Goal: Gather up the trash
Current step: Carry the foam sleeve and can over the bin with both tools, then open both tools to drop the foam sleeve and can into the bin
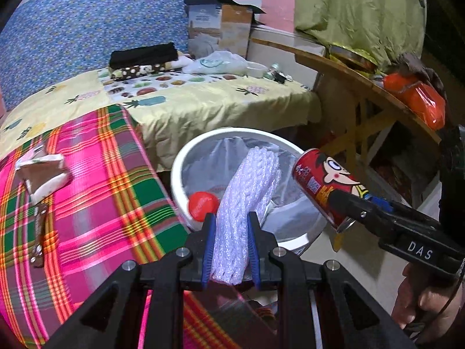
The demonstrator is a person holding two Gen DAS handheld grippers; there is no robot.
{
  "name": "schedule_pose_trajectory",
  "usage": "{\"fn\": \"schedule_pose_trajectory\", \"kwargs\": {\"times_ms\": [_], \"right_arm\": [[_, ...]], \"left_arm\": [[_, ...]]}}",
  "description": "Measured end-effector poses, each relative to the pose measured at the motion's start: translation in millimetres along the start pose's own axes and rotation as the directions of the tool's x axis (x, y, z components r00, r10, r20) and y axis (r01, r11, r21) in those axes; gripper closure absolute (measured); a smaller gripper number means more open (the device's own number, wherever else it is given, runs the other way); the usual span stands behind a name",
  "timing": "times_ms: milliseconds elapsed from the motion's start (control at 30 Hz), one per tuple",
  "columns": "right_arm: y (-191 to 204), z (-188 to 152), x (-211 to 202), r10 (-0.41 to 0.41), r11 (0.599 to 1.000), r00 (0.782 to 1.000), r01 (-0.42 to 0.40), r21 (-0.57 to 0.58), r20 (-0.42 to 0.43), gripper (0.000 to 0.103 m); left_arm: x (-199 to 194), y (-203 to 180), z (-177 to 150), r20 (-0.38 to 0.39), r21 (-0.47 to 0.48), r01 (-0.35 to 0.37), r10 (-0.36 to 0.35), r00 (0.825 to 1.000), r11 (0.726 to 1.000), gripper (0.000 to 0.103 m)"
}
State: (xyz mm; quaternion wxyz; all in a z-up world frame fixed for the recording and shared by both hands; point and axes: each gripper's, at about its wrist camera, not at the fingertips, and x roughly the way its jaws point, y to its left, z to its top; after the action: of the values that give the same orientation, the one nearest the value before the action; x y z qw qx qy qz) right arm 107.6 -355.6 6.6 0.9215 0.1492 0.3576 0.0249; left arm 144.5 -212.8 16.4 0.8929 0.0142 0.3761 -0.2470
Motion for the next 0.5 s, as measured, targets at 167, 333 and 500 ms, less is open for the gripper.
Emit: {"fn": "schedule_pose_trajectory", "kwargs": {"times_ms": [167, 333, 500], "right_arm": [[-7.3, -1.2, 6.9, -0.018, 1.000, 0.999, 0.018, 0.005, -0.026, 0.048], [-15.0, -1.3, 14.3, -0.044, 0.999, 0.997, 0.045, 0.007, -0.057, 0.048], [-18.4, 0.5, 21.0, -0.062, 0.998, 0.995, 0.062, -0.002, -0.082, 0.048]], "left_arm": [[18.0, -8.1, 3.7, -0.032, 0.019, 0.013, -0.012, 0.999, 1.000, 0.081], [33.9, -11.1, 5.0, -0.064, 0.028, 0.026, -0.024, 0.998, 0.999, 0.080], [44.4, -12.9, 7.3, -0.069, 0.033, 0.039, -0.037, 0.997, 0.999, 0.079]]}}
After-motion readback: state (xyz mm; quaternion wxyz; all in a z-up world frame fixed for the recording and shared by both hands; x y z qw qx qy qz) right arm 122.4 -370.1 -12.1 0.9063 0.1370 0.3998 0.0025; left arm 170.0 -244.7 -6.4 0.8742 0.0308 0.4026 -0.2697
